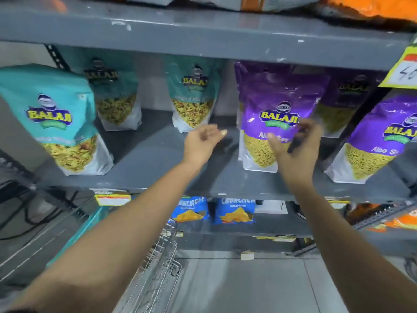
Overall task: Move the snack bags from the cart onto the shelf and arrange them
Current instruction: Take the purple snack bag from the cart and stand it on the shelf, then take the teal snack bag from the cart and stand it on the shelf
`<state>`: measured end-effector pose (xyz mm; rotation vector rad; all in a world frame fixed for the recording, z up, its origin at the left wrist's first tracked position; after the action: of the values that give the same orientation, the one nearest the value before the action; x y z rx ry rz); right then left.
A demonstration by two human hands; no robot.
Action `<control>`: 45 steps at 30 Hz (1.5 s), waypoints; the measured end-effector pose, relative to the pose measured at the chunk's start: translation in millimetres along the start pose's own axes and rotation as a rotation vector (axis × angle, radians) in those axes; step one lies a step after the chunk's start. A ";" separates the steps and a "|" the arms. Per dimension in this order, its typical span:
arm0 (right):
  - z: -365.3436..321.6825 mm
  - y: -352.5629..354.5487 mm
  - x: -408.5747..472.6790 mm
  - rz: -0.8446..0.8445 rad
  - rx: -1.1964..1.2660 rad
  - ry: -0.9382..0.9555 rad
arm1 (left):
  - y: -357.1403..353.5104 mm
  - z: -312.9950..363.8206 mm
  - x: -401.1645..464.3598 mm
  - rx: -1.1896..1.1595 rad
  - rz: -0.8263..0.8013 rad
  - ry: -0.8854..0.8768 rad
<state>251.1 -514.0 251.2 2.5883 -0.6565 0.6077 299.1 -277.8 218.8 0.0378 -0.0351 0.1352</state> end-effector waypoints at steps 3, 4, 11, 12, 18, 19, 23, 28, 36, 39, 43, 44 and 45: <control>-30.3 -58.6 -51.9 -0.248 -0.053 0.116 | 75.3 -27.8 -45.9 0.052 -0.027 0.059; -39.1 -83.7 -70.1 -0.360 -0.064 0.149 | 101.7 -39.3 -62.7 0.075 -0.036 0.090; -30.4 -255.6 -235.9 -1.281 -0.221 0.010 | 294.2 -172.0 -177.2 0.420 0.096 0.478; -23.5 -273.7 -262.8 -1.422 -0.272 -0.044 | 314.3 -191.2 -191.8 0.464 0.104 0.564; 45.5 -350.1 -356.6 -1.797 -0.856 0.053 | 372.1 -284.7 -252.9 0.295 0.152 0.988; 57.7 -363.6 -359.2 -1.769 -0.876 0.059 | 376.2 -296.6 -252.6 0.249 0.197 0.968; 80.8 -420.7 -351.3 -1.603 -0.444 -0.212 | 366.6 -309.4 -230.1 0.095 0.280 0.747; 77.5 -449.0 -372.1 -1.495 -0.161 -0.395 | 351.7 -314.9 -209.7 -0.088 0.538 0.592; -5.1 -356.8 -346.9 -1.333 0.045 -0.282 | 344.6 -218.4 -237.4 -0.110 0.541 0.541; -50.7 -299.6 -313.7 -1.228 0.155 -0.224 | 323.7 -149.7 -245.2 -0.093 0.453 0.440; -105.3 -221.7 -243.9 -1.047 0.195 -0.161 | 275.6 -47.6 -229.0 -0.045 0.305 0.269; -113.8 -205.4 -224.2 -0.992 0.202 -0.147 | 262.8 -28.9 -218.9 -0.038 0.285 0.240; -120.0 -190.5 -204.2 -0.934 0.209 -0.136 | 249.7 -12.4 -207.7 -0.031 0.269 0.208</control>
<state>151.2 -232.0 197.7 2.7326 0.6162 0.1870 60.0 -57.9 207.4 -0.0125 0.1656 0.4063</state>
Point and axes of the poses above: each hand's wrist, its own x-axis towards the middle knuckle, its own y-axis out of the back of the hand, z = x × y, the point moved 5 cm from there along x, towards the middle knuckle, and after that the axes turned 2 degrees about -z, right-handed, at the moved point
